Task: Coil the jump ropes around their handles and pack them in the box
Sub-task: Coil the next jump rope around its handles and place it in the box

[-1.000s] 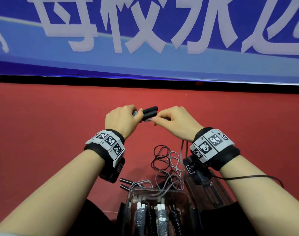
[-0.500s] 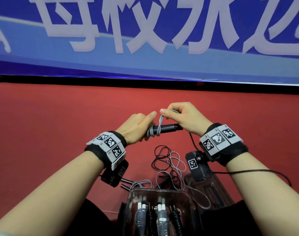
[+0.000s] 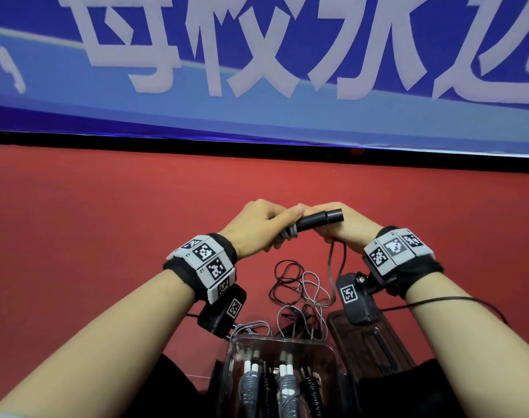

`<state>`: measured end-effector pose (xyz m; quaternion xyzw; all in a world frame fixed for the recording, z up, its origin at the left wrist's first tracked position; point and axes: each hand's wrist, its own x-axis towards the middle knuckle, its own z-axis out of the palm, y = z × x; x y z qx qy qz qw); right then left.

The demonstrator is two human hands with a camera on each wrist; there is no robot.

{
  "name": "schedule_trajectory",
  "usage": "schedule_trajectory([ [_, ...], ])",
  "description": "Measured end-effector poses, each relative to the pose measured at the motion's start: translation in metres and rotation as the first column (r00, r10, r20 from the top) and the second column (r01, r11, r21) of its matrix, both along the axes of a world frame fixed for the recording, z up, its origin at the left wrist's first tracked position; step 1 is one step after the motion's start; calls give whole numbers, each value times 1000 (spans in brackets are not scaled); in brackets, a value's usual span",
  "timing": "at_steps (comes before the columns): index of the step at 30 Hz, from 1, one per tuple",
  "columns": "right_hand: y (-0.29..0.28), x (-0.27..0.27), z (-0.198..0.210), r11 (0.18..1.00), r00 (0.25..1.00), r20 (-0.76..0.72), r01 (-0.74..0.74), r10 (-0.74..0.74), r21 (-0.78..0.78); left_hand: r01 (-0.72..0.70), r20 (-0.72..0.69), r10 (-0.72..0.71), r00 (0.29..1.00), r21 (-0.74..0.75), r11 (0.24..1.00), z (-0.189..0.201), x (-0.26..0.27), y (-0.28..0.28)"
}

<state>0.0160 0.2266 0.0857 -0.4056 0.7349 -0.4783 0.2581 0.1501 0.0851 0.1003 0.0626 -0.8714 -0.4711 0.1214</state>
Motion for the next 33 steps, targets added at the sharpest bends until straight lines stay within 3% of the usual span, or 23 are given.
schedule_trajectory([
  [4, -12, 5, -2, 993, 992, -41, 119, -120, -15, -102, -43, 102, 994, -5, 995, -6, -3, -10],
  [7, -17, 5, -5, 993, 990, -75, 120, -121, -20, -151, -40, 150, 988, -12, 989, -5, -4, -14],
  [18, -27, 27, -5, 999, 999, 7, 34, -34, 14, -240, -25, 244, 970, 102, 965, 3, -1, -17],
  [24, -25, 33, 0, 998, 996, -84, 42, -37, 55, -281, -88, 297, 951, 157, 947, 2, -2, -20],
  [27, -23, 34, 0, 998, 991, -134, 16, -8, 60, -415, -138, 455, 880, 245, 876, 3, -5, -29],
  [30, -19, 39, 6, 998, 971, -239, 13, 1, 55, -637, -91, 675, 732, 257, 726, -3, -5, -51],
  [32, -18, 44, 12, 1000, 929, -371, 14, -7, 17, -706, -22, 719, 695, 173, 687, -8, -1, -59],
  [33, -18, 47, 15, 1000, 903, -429, 14, -13, -1, -722, 2, 724, 690, 63, 689, -10, 0, -61],
])
